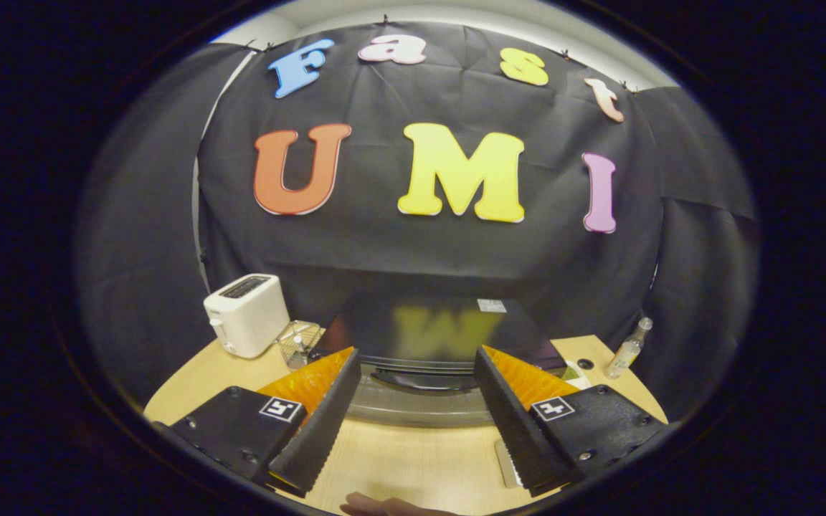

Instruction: Open the toaster oven, put the food inside, and close the toaster oven door.

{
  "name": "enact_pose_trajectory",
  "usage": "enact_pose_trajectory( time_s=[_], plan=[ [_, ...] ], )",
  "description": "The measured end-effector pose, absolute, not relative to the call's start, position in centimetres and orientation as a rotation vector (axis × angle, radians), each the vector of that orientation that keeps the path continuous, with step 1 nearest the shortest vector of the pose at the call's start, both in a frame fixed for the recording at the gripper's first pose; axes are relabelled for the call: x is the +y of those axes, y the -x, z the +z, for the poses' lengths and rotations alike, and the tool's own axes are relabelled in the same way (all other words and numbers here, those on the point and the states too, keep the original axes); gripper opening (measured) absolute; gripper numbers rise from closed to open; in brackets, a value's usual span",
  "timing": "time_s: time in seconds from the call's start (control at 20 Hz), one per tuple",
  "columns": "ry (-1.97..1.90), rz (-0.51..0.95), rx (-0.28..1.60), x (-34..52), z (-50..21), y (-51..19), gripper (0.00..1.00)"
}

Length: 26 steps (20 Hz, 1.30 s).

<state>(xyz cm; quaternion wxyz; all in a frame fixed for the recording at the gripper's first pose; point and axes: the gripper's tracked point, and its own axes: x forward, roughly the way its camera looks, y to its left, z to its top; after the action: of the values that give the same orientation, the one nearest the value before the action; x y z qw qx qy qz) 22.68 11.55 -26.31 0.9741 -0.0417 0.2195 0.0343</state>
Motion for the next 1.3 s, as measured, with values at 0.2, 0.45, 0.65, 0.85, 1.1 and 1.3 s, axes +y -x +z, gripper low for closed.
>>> enact_pose_trajectory(
  time_s=[0.2,0.45,0.65,0.85,1.1,1.3],
  plan=[
    [0.081,0.072,0.549,10.9,-29.8,-25.8,1.0],
    [0.044,0.081,0.611,9.7,-31.8,-27.6,1.0],
    [0.001,0.09,0.616,9.5,-32.1,-28.3,1.0],
    [0.019,0.083,0.657,9.4,-32.6,-28.3,1.0],
    [0.041,0.076,0.642,9.2,-32.6,-26.0,1.0],
    [0.064,0.052,0.606,9.1,-33.1,-23.6,1.0]
  ],
)
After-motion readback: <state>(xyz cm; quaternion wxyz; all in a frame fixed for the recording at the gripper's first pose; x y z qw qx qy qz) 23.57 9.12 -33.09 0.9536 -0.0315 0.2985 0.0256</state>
